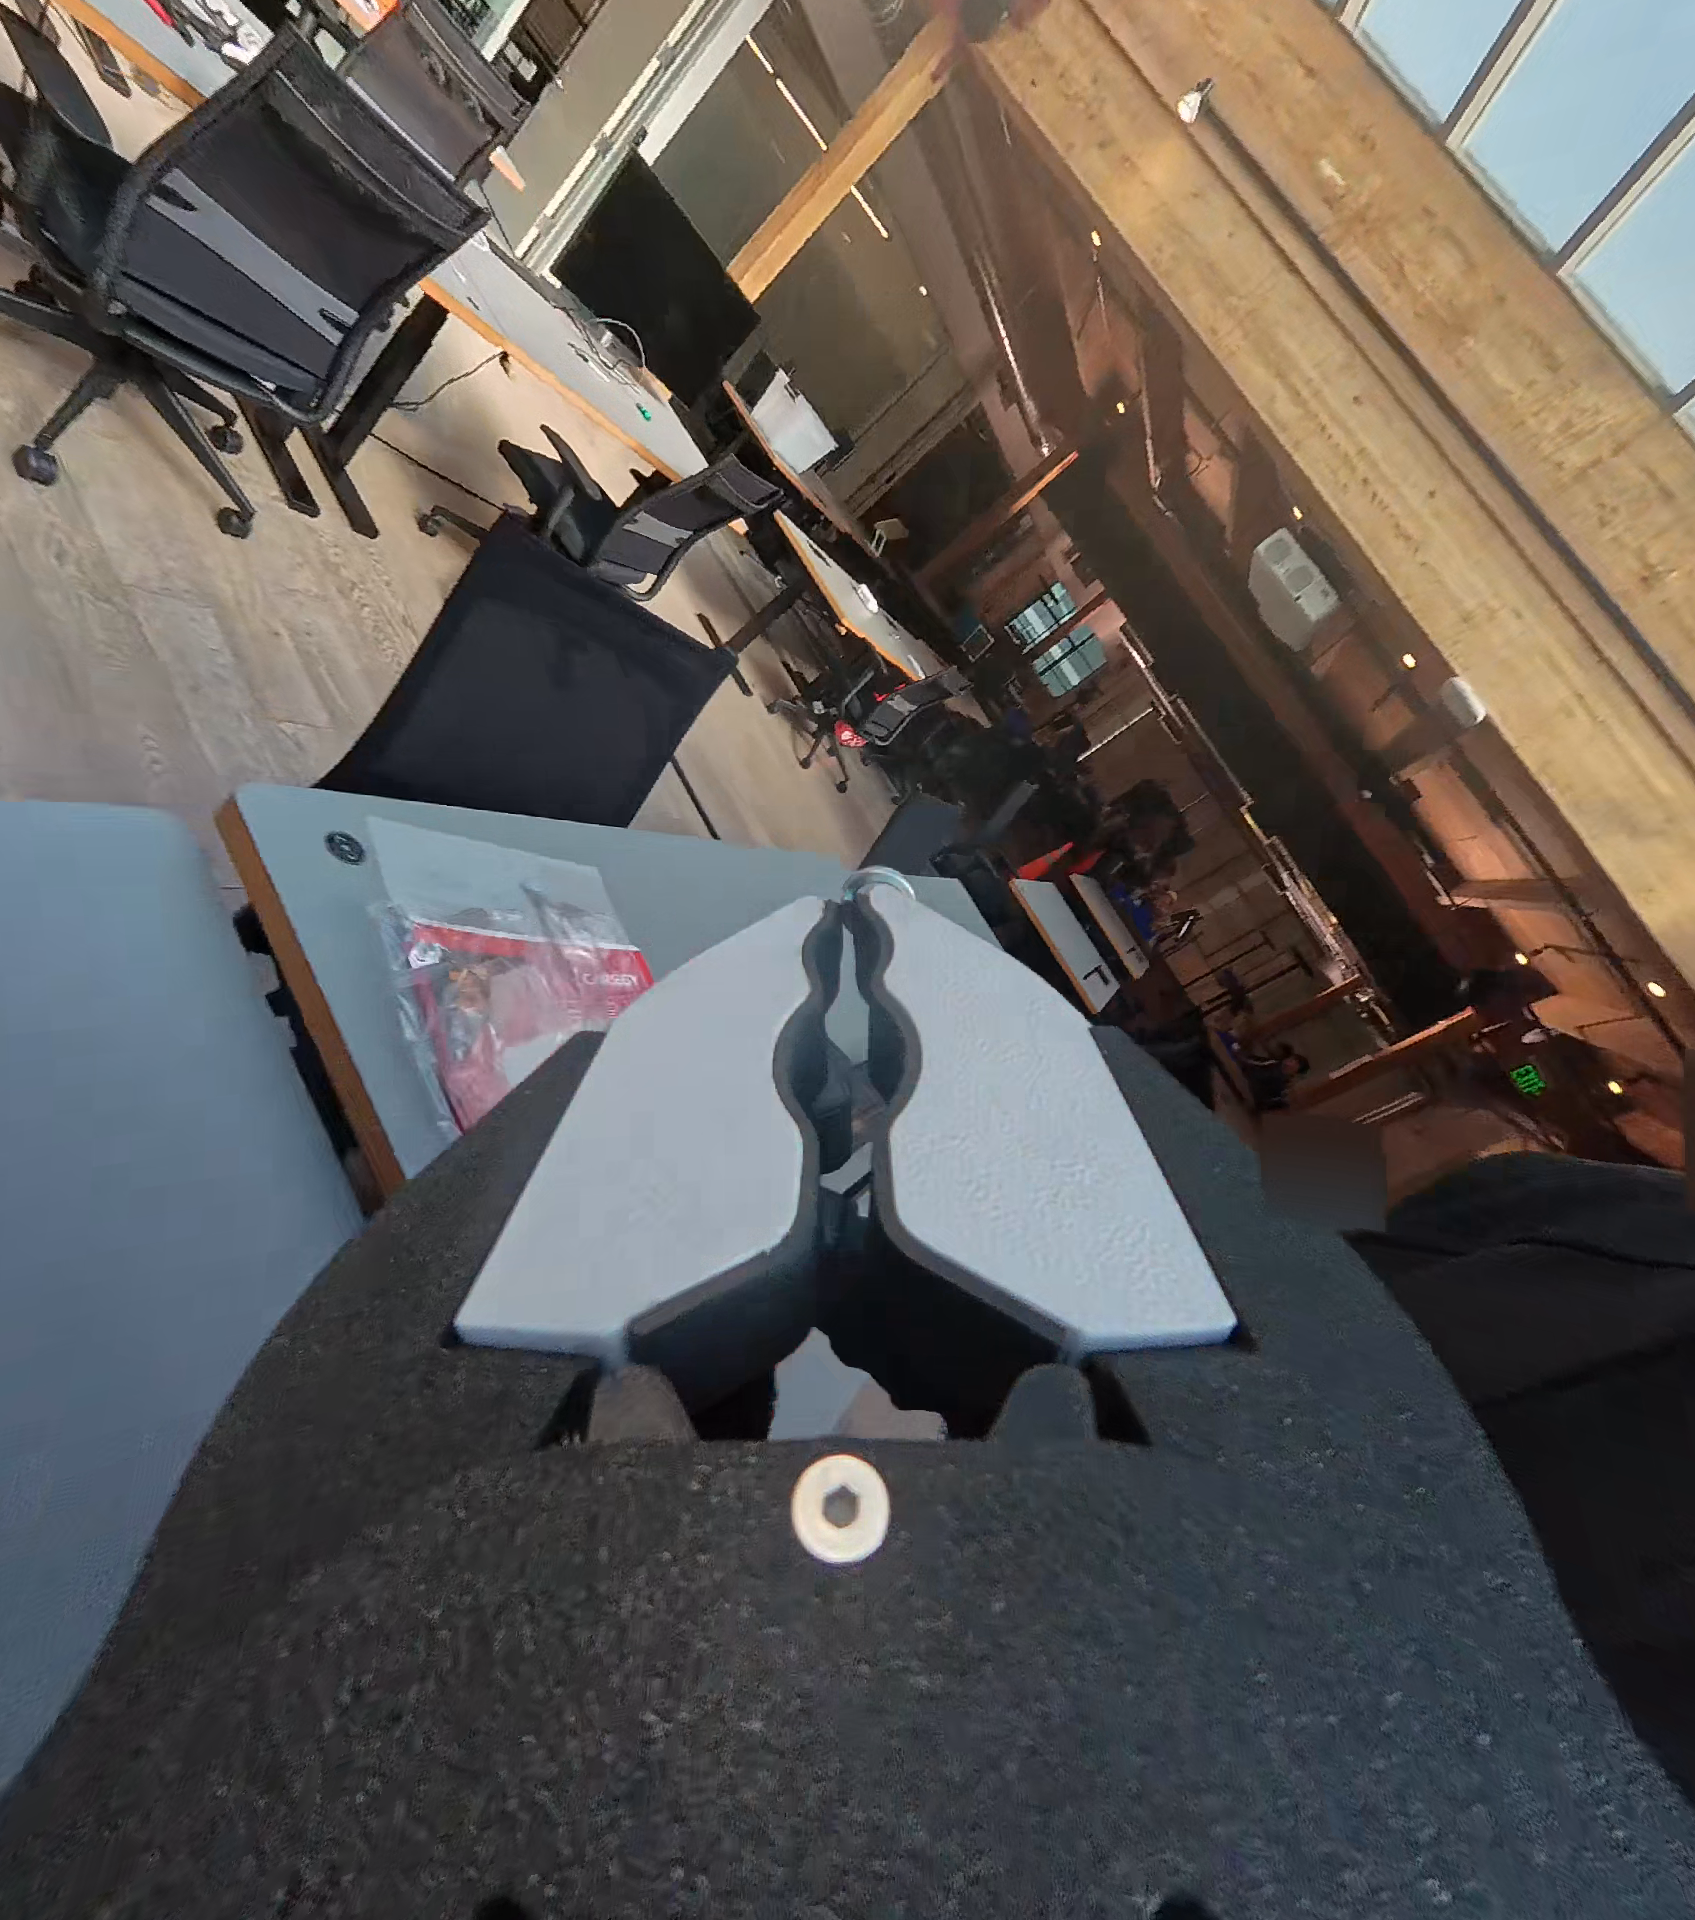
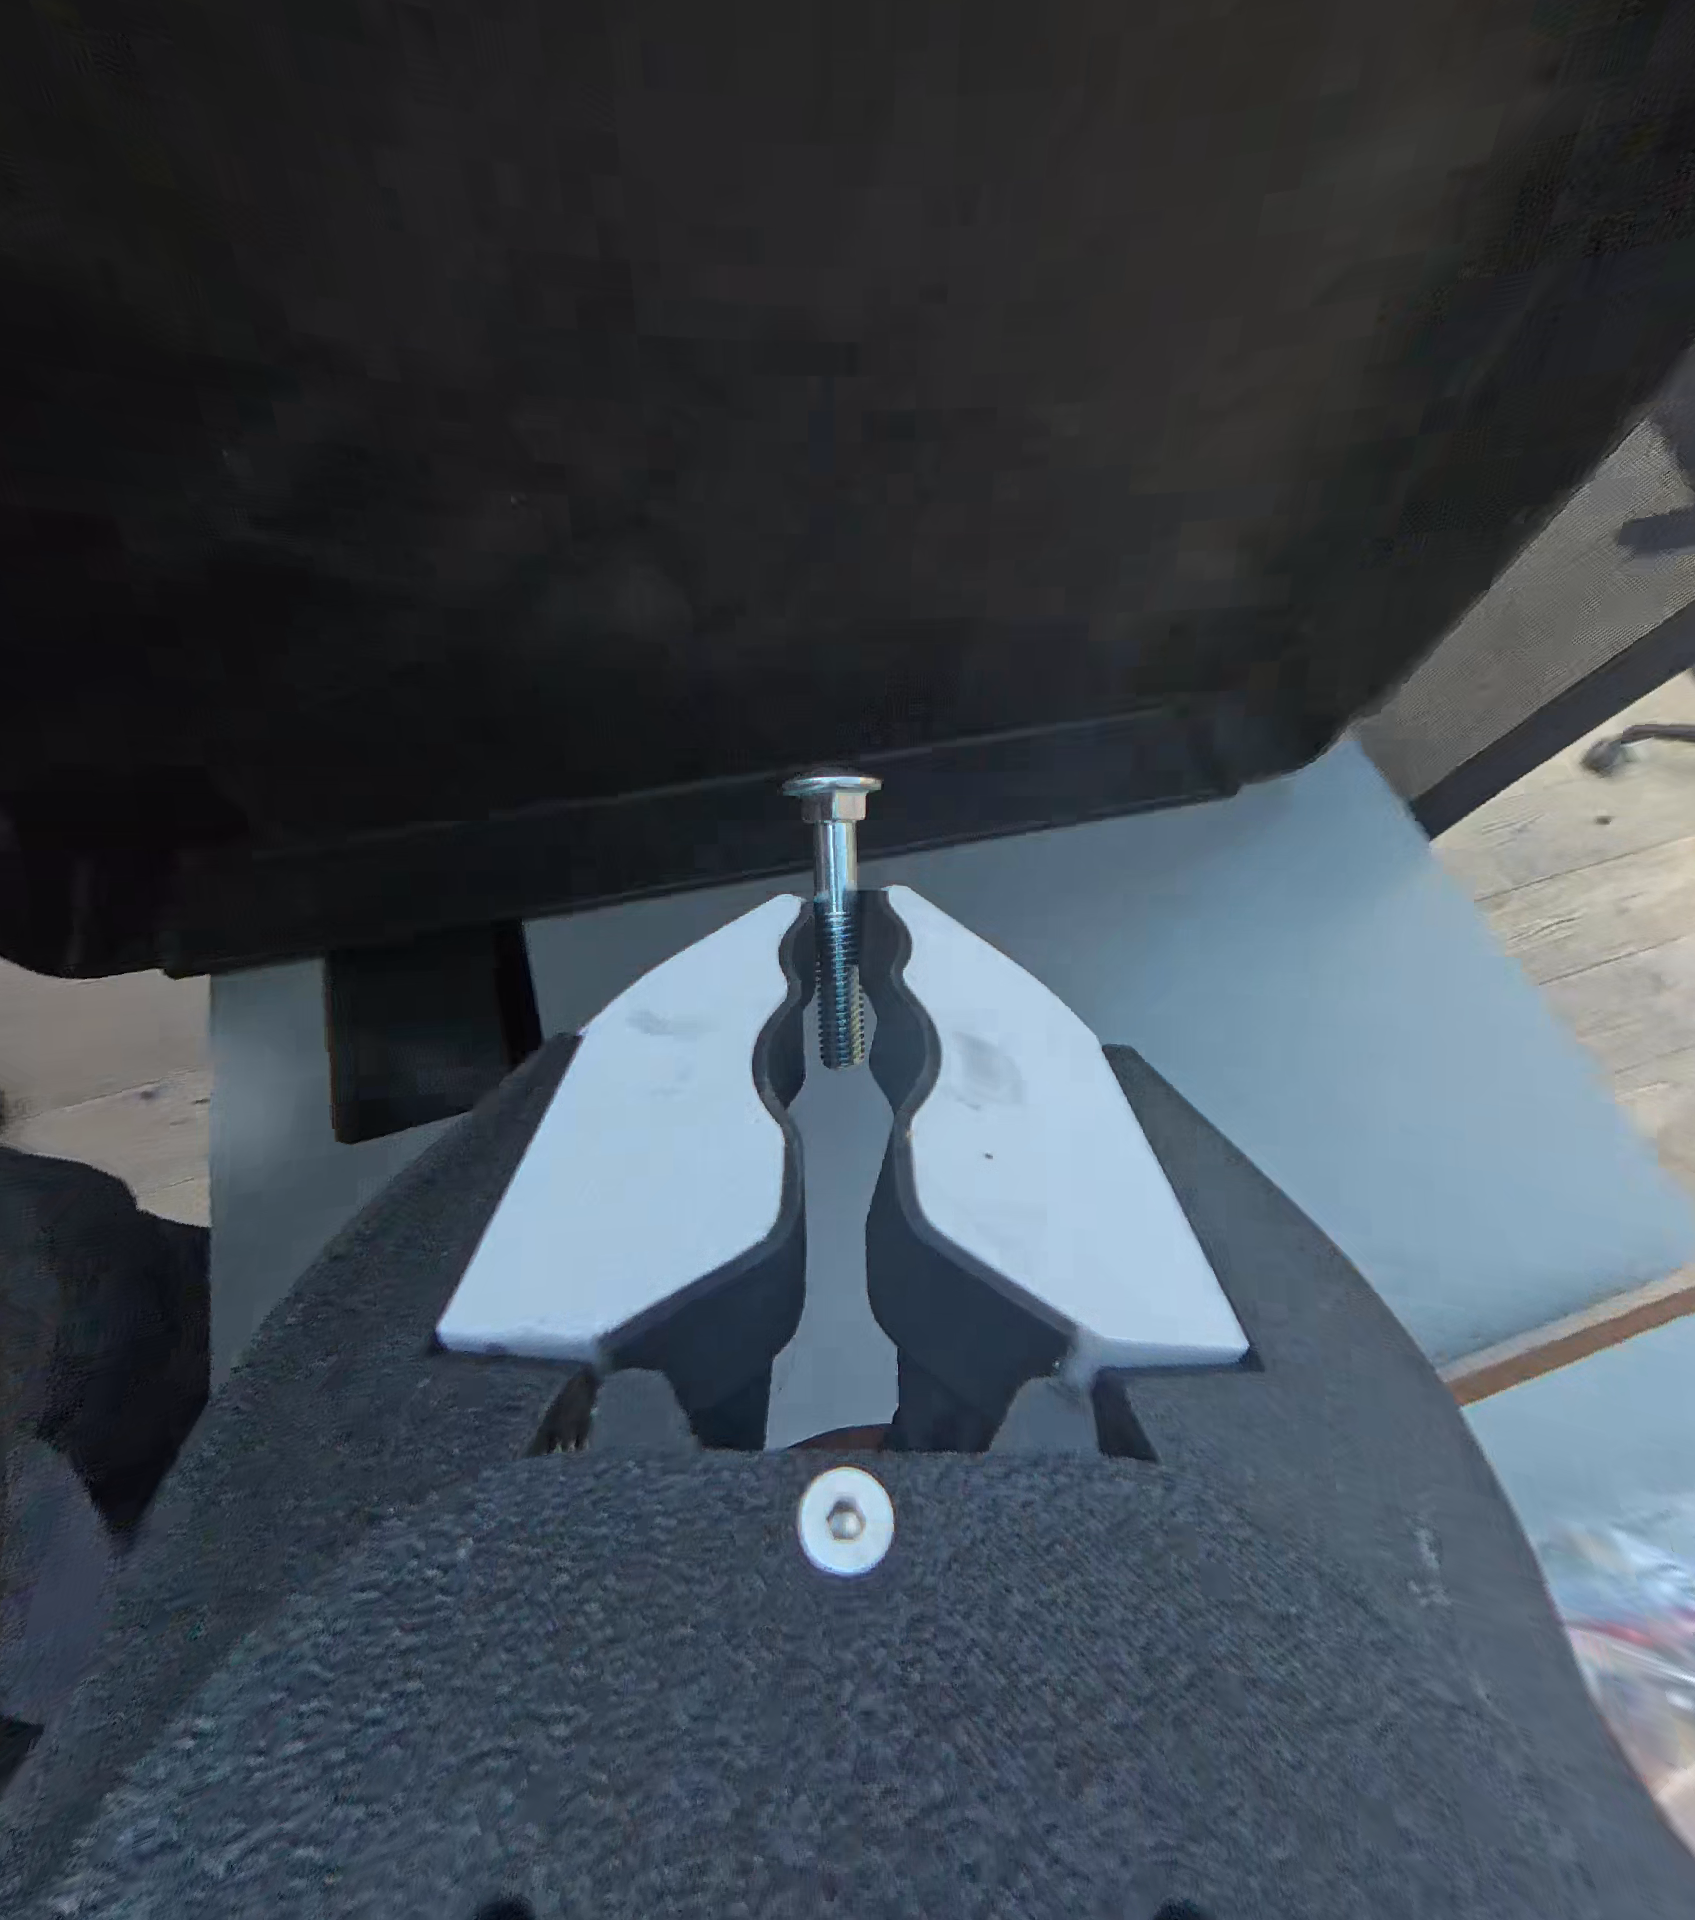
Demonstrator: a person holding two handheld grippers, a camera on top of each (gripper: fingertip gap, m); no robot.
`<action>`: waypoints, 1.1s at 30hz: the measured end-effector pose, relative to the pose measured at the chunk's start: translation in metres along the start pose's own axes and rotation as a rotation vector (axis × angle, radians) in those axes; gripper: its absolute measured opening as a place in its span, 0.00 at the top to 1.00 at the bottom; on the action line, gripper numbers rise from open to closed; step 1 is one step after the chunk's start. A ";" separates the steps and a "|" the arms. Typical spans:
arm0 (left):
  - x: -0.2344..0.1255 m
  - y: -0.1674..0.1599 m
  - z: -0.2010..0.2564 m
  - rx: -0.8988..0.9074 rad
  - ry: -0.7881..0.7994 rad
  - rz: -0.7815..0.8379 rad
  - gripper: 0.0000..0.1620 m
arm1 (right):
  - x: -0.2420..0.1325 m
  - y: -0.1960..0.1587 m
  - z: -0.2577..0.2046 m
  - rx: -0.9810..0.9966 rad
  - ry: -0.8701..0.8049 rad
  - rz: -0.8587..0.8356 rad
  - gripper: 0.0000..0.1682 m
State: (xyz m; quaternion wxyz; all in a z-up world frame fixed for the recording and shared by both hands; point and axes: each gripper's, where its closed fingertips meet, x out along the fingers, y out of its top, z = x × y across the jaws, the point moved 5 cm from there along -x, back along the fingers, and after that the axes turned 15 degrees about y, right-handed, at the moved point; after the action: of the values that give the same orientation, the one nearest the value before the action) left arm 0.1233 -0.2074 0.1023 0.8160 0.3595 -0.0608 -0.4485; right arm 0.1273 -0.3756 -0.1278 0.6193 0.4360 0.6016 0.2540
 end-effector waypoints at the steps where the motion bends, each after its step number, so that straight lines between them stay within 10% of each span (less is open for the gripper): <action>1: 0.008 -0.026 0.003 -0.049 -0.017 -0.002 0.99 | 0.004 -0.012 -0.006 0.069 0.045 0.035 0.96; 9: 0.039 -0.187 -0.021 -0.466 -0.102 0.184 0.99 | -0.038 0.020 -0.041 0.518 0.306 0.525 0.96; 14: 0.051 -0.215 -0.006 -0.636 -0.285 0.324 0.99 | -0.076 0.074 -0.058 0.781 0.567 0.916 0.96; 19: 0.043 -0.215 0.011 -0.616 -0.339 0.353 0.99 | -0.076 0.085 -0.083 0.814 0.609 0.932 0.96; 22: 0.027 -0.224 0.001 -0.552 -0.241 0.327 0.99 | -0.049 0.051 -0.084 0.672 0.410 0.557 0.96; 28: 0.009 -0.280 -0.039 -0.438 0.018 0.151 0.99 | 0.010 -0.132 -0.030 0.030 -0.026 -0.847 0.96; 33: 0.025 -0.333 -0.081 -0.438 0.119 0.000 0.99 | 0.038 -0.233 -0.043 -0.072 0.141 -1.210 0.96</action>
State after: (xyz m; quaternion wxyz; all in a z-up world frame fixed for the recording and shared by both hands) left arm -0.0567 -0.2962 -0.1764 0.8769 0.1995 0.0864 -0.4288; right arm 0.0424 -0.4479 -0.3404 0.6269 -0.0221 0.7731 -0.0945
